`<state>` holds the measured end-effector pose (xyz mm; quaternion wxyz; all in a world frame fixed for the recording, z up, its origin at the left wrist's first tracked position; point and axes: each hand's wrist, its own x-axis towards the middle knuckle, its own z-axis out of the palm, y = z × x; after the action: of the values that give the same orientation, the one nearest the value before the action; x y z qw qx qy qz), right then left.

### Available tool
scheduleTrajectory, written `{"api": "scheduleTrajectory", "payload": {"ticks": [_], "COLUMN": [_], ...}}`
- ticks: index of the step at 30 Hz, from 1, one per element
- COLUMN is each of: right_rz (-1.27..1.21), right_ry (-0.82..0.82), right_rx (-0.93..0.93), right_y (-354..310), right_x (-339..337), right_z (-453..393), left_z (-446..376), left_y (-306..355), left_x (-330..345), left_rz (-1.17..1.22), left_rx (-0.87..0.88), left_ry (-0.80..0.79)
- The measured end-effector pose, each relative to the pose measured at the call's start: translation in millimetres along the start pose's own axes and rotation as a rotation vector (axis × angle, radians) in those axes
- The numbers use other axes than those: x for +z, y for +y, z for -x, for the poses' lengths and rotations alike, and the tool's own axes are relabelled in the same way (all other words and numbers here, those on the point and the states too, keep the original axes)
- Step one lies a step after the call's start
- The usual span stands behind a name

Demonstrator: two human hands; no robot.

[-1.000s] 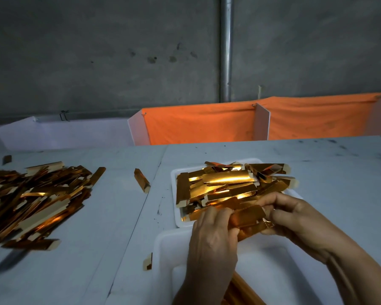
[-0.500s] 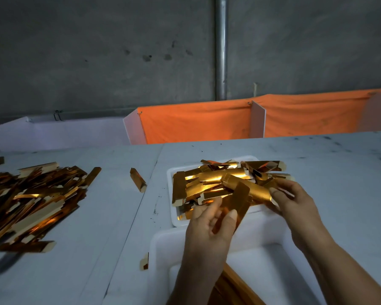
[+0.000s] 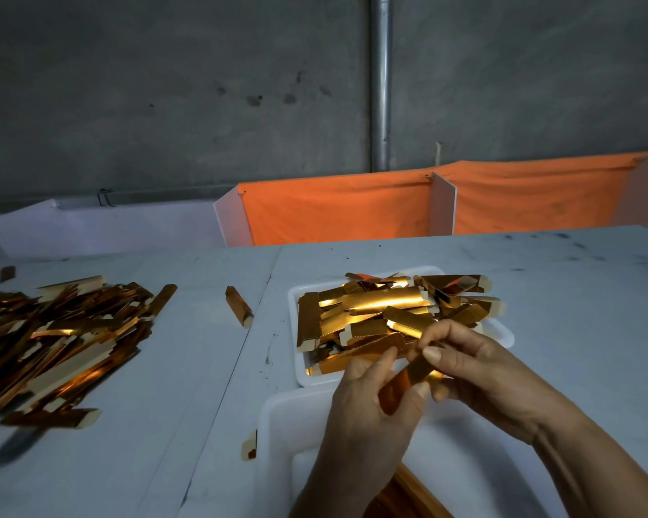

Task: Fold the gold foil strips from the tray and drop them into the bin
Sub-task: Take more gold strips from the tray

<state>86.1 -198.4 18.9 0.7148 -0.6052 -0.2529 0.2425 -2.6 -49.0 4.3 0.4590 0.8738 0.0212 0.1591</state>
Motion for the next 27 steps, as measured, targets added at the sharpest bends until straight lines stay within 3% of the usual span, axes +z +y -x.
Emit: {"api": "scheduleTrajectory", "payload": {"ticks": [5,8,12,16,24,27], "right_rz": [0.022,-0.017,-0.107,-0.081,-0.088,-0.078], "right_ry": [0.014,0.019,-0.011,-0.09,-0.126,-0.114], "right_rx": [0.076,0.1,0.134,0.158,0.112,0.106], "right_y": [3.0,1.1,-1.8,-6.6,-8.3,-7.9], "right_x": [-0.9,-0.1,-3.9,-5.3,-6.5,-6.5], "right_z": [-1.9,-1.6,1.1,3.3,3.7,2.9], "left_z": [3.5,3.4,0.3,2.2,2.3,4.3], "left_y": [-6.6,-6.0,-10.5,-8.1,-3.8,0.2], "left_x": [0.9,4.1,-1.8,-10.7,-10.9,-9.9], "left_rz": [-0.263,-0.349,-0.196,-0.041,0.093,0.041], "left_rx": [0.349,0.402,0.282,0.106,0.03,0.028], "left_ry": [0.025,-0.032,0.008,-0.066,-0.186,-0.171]}}
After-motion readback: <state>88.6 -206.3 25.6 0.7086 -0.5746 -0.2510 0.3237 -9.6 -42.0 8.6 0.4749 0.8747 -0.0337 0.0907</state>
